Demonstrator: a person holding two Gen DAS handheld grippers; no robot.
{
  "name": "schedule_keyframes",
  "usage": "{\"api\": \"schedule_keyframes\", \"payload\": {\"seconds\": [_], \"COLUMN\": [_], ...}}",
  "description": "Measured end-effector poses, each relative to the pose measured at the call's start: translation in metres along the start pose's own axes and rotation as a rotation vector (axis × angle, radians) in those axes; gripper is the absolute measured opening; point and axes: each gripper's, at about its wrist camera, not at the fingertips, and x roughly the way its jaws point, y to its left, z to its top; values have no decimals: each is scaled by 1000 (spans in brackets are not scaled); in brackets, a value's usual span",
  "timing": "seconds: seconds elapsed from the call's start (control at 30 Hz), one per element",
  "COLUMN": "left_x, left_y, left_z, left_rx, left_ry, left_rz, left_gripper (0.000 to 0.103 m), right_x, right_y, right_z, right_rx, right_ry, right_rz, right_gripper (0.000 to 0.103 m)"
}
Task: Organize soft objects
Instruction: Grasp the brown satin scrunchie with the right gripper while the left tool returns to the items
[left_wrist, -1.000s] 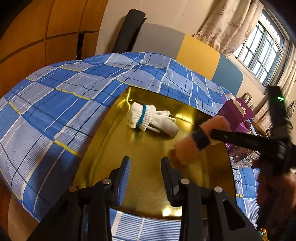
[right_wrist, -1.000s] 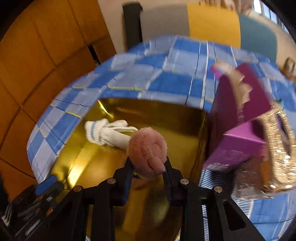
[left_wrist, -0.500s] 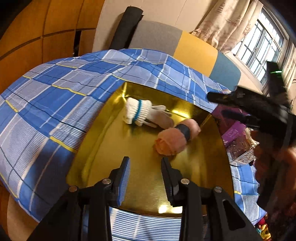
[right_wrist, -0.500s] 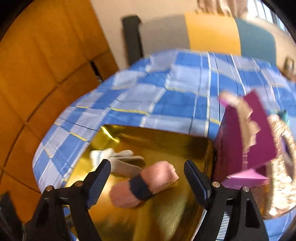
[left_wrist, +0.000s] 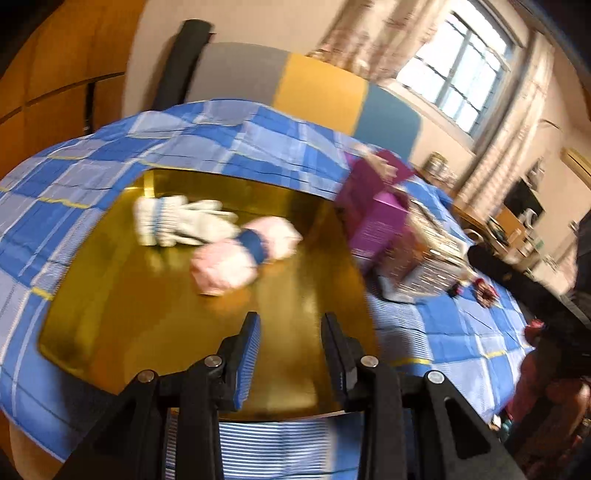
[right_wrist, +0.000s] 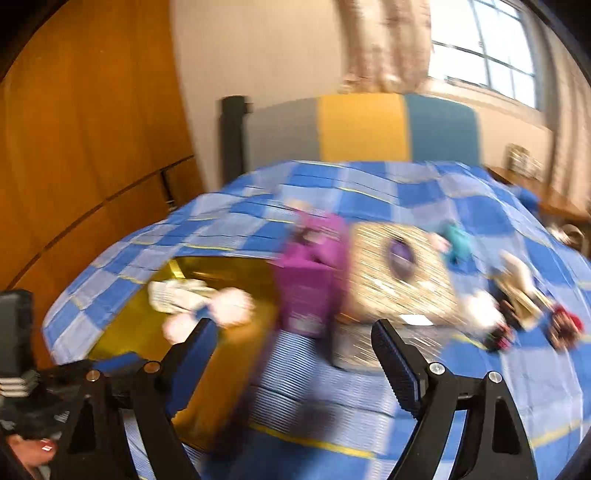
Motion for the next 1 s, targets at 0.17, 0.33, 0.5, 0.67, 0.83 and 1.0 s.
{"api": "schedule_keyframes", "payload": {"seconds": [0.17,0.33,0.5,0.67,0.83,1.0], "left_x": [11,25,45,60,79,91], "left_y": [-51,-99,-146,-185,-214,-236], "left_z": [-6,-16,-28,-35,-41,-44], "left_rx": [117,211,297,355,376,396], "left_ry": [39,91,166,201,240,254], "left_rz": [-75,-129,-170,-201,-224,-223], "left_gripper": [34,34,34,34,34,34], "right_x": [-4,-14,-23,-37,-35,-14], "right_y": [-72,-138,-208,-268,-318,-343], "right_z": [-31,-64,-83,-78,-57,-31], "right_rx": [94,142,214,261,254,199], "right_ry": [63,91,106,85,75,79], "right_rz": [-125,-256,-381,-472,-541,-580], "right_gripper": [86,86,86,86,86,86]}}
